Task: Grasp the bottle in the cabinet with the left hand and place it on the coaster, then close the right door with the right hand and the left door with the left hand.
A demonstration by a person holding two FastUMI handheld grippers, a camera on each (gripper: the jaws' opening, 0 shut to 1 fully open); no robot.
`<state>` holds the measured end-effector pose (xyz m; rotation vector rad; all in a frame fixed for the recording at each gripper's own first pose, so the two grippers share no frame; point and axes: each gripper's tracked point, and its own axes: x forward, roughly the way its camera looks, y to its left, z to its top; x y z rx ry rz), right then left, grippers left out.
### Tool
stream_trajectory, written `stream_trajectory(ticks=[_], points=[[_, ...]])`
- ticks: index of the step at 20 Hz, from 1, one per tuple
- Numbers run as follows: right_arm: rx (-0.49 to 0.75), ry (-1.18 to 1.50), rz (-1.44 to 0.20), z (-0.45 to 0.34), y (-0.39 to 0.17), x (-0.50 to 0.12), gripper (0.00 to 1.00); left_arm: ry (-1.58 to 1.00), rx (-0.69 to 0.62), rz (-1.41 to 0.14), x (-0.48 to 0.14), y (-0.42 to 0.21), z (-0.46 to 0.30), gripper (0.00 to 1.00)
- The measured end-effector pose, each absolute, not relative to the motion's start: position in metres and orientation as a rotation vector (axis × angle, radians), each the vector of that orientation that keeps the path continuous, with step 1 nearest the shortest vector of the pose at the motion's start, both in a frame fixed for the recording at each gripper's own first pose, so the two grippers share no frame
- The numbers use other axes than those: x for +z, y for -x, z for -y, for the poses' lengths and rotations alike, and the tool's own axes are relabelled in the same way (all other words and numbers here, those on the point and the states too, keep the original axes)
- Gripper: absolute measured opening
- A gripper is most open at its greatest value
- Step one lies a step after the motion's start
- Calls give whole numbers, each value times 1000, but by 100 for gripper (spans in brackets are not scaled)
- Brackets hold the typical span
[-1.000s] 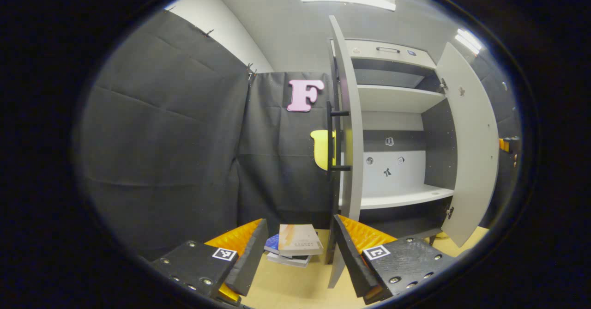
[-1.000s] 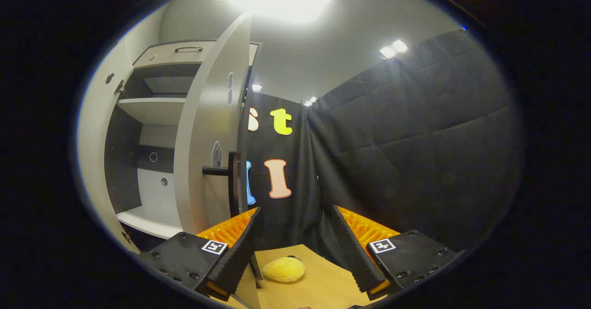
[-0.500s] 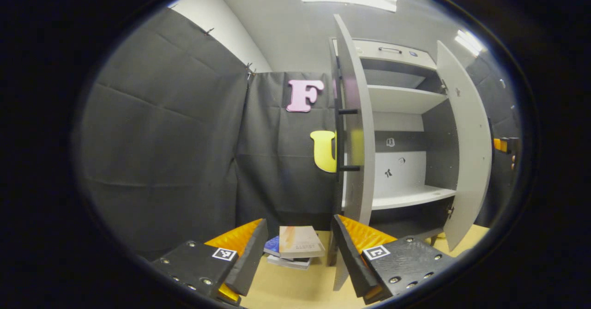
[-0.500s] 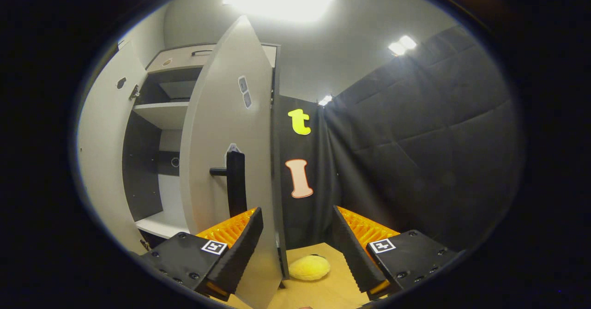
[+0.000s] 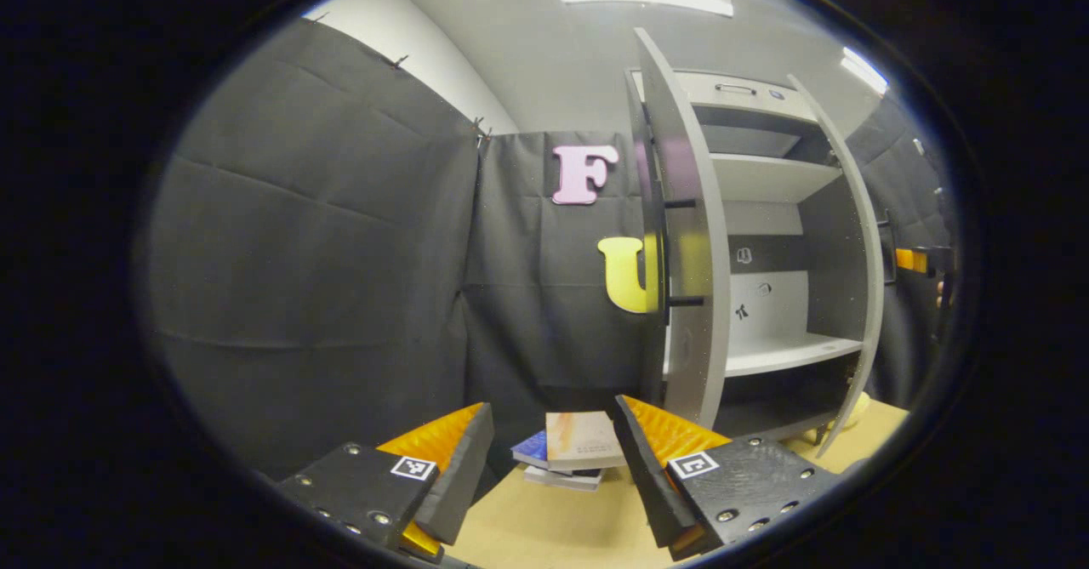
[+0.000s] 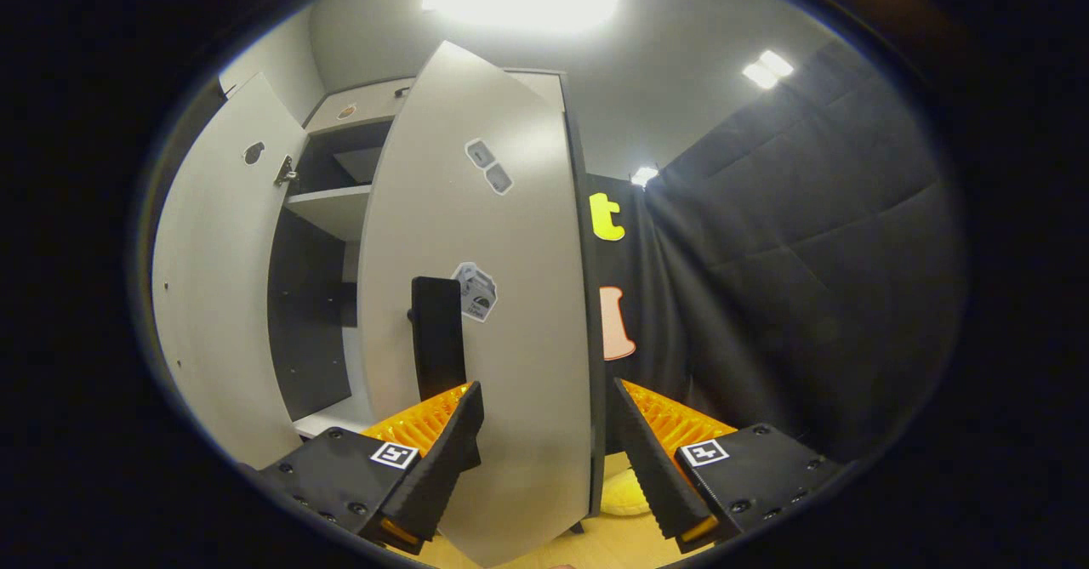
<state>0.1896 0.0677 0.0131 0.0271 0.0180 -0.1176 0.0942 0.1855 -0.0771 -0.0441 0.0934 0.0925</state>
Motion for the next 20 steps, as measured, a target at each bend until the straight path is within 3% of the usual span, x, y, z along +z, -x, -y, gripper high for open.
stream_trajectory(ticks=[7, 8, 10, 11, 12, 20], points=[[-73, -26, -17, -79, -183, 9, 96, 96, 43, -102, -68, -108, -181, 83], [-68, -22, -17, -80, -183, 8, 92, 107, 39, -97, -62, -112, -182, 90], [-56, -8, -22, -80, -181, 8, 96, 104, 39, -89, -52, -125, -184, 90], [-52, 3, -25, -80, -179, 7, 92, 98, 38, -81, -46, -133, -184, 90], [-49, 17, -30, -79, -180, 5, 96, 93, 36, -73, -39, -140, -184, 90], [-64, 65, -109, -75, -178, -4, 96, 79, 32, -32, -9, -194, -171, 90]])
